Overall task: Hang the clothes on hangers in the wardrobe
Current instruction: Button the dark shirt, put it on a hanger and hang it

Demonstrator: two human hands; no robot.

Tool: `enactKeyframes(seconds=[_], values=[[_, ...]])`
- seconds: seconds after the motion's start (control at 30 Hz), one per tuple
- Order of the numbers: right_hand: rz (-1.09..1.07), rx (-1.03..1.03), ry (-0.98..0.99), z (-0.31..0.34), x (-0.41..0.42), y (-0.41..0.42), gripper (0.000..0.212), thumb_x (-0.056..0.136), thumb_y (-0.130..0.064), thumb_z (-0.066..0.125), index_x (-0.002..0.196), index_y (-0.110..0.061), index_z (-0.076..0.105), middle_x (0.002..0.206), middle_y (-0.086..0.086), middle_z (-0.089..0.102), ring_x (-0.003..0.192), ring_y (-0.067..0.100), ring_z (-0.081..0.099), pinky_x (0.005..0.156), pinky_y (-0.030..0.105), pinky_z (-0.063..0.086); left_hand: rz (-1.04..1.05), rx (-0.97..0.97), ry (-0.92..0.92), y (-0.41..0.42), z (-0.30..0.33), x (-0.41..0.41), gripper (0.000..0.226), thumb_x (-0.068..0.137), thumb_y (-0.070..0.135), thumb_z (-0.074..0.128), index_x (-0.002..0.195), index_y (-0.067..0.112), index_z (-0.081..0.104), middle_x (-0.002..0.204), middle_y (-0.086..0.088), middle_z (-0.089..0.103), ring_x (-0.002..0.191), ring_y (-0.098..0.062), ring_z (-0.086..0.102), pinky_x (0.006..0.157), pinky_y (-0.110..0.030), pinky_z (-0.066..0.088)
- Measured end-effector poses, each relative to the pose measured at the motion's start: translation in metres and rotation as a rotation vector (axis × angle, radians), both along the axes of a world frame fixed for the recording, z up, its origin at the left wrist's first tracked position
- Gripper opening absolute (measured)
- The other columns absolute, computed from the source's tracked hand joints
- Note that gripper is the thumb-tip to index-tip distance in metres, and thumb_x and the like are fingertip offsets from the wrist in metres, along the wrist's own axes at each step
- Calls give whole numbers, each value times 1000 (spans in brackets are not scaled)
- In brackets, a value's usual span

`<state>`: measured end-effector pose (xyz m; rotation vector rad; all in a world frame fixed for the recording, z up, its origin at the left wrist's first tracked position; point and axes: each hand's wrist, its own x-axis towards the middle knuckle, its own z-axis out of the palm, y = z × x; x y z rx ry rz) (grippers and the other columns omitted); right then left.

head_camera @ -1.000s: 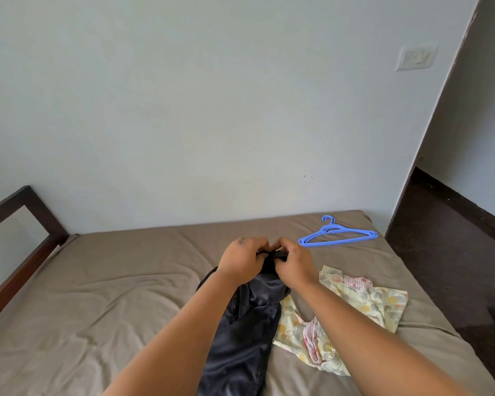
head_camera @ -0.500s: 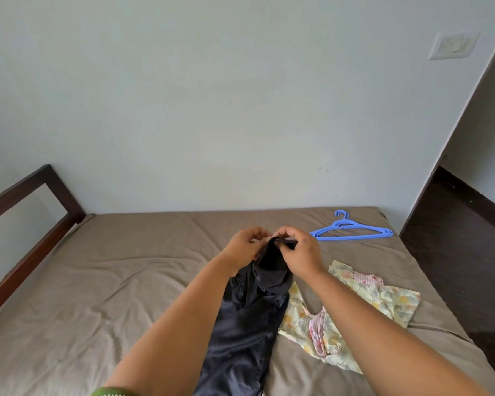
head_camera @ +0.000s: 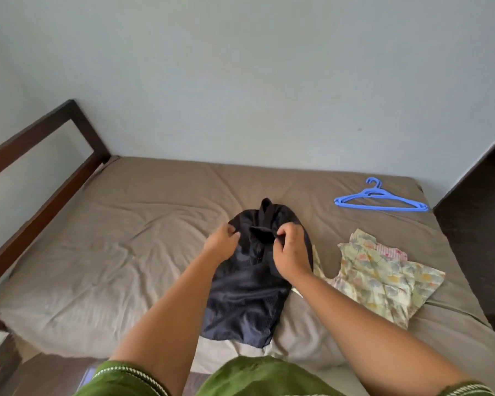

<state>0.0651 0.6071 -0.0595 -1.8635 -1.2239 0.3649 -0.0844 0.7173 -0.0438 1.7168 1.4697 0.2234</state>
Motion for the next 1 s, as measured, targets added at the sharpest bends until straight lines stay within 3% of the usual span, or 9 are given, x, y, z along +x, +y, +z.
enactKeyframes(seconds=[0.1, 0.17, 0.3, 0.4, 0.5, 0.67, 0.87, 0.93, 1.0], values=[[196, -415, 267, -43, -30, 1, 28, 88, -22, 66, 109, -20, 46, 113, -1, 37, 96, 13, 46, 84, 20, 35, 129, -112, 67, -2, -43, -58, 42, 98, 33, 50, 134, 12, 43, 125, -5, 59, 113, -28, 55, 91, -32, 44], [253, -566, 294, -72, -46, 6, 33, 88, -28, 68, 114, -21, 49, 120, -1, 38, 107, 16, 47, 90, 23, 37, 192, -174, 92, -6, -67, -88, 47, 97, 32, 51, 138, 14, 38, 123, -7, 60, 114, -30, 55, 96, -36, 45], [316, -664, 183, -106, -77, 35, 27, 90, -20, 63, 114, -19, 52, 121, 2, 42, 109, 18, 53, 87, 20, 38, 230, -233, 129, -2, -104, -133, 61, 97, 30, 51, 148, 16, 21, 128, -10, 58, 118, -34, 54, 93, -36, 42], [356, -741, 120, -128, -102, 67, 24, 92, -17, 59, 115, -17, 52, 119, 3, 43, 96, 17, 51, 86, 23, 39, 271, -273, 145, 14, -130, -158, 62, 98, 33, 51, 149, 14, 21, 132, -11, 56, 122, -34, 51, 94, -36, 41], [415, -779, 62, -161, -129, 101, 23, 92, -16, 57, 115, -16, 52, 123, 7, 45, 99, 22, 53, 93, 28, 42, 269, -303, 165, 38, -156, -178, 60, 99, 31, 48, 150, 15, 22, 137, -10, 53, 123, -34, 51, 92, -33, 40], [613, -803, -181, -220, -182, 165, 37, 96, -17, 51, 132, -15, 46, 135, 4, 39, 122, 28, 41, 101, 38, 40, 204, -314, 184, 82, -207, -197, 55, 101, 22, 42, 151, 16, 19, 144, -9, 47, 130, -29, 45, 98, -33, 39], [831, -878, -393, -275, -234, 225, 56, 97, -12, 48, 148, -12, 26, 143, 6, 37, 117, 30, 49, 92, 43, 47, 112, -241, 173, 136, -249, -190, 62, 95, 3, 35, 151, 21, 18, 149, -4, 39, 133, -25, 39, 86, -27, 40], [844, -978, -442, -292, -235, 232, 61, 94, -11, 52, 148, -13, 24, 139, 7, 42, 120, 30, 47, 94, 42, 45, 73, -234, 167, 144, -261, -190, 60, 95, 3, 34, 150, 22, 20, 148, -2, 40, 134, -23, 39, 94, -29, 41], [833, -1045, -530, -305, -231, 235, 53, 91, -9, 57, 140, -12, 39, 135, 9, 48, 121, 29, 46, 95, 41, 46, 50, -246, 153, 149, -271, -195, 54, 97, 6, 34, 148, 21, 25, 145, -2, 44, 133, -22, 38, 104, -33, 37]])
